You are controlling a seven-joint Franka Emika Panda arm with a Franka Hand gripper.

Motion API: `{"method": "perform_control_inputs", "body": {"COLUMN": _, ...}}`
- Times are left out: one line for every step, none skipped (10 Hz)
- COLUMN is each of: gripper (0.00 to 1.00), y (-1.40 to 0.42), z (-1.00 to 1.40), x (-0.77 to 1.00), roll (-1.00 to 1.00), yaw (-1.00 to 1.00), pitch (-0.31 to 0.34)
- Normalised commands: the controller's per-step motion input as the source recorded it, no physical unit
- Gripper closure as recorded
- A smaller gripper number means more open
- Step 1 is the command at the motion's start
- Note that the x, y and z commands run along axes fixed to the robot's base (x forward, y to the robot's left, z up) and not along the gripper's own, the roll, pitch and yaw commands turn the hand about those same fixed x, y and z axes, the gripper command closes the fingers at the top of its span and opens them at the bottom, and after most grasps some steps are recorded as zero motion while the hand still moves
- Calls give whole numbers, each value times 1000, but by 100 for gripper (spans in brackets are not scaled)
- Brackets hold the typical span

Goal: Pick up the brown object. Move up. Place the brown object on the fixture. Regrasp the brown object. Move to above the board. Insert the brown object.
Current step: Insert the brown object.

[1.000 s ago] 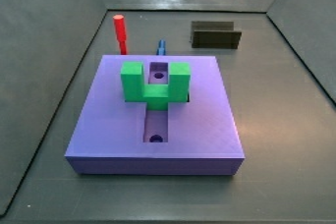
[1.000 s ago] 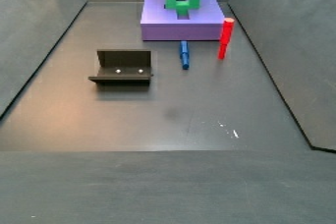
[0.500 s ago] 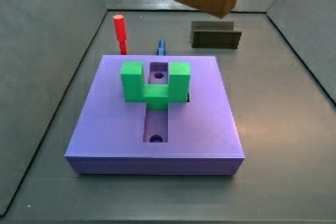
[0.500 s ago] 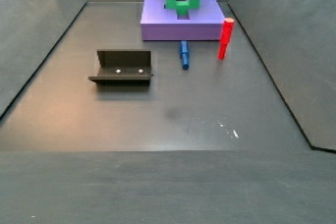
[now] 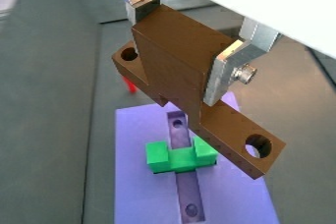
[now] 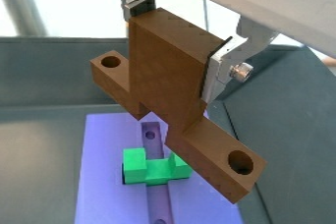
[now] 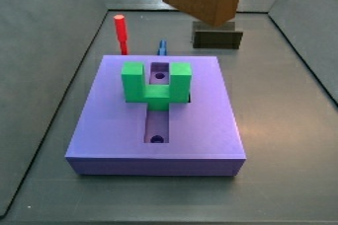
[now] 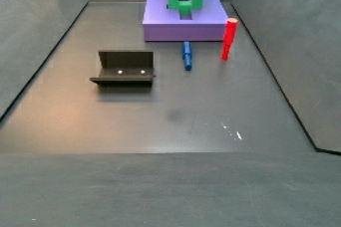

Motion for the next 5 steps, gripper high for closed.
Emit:
{"method": "perform_control_inputs", "body": {"gripper": 100, "y": -37, "z": -351, "x": -69, "roll": -176, "yaw": -920, "pitch": -299}}
{"method": "perform_control_inputs", "body": {"gripper": 100, "y": -46, "z": -374, "x": -69, "roll": -129, "yaw": -966, "pitch": -263}}
{"method": "perform_control_inputs", "body": {"gripper": 100, "y": -20, "z": -369, "x": -9, "roll": -89, "yaw": -1000, "pitch": -154}}
{"method": "perform_control_inputs", "body": {"gripper": 100, "y": 0, "z": -391, "x": 0, "roll": -41, "yaw": -1000, "pitch": 0}}
{"method": "perform_control_inputs", "body": {"gripper": 100, "y": 0, "z": -451, "x": 0, "roll": 0, "yaw": -1000, "pitch": 81}}
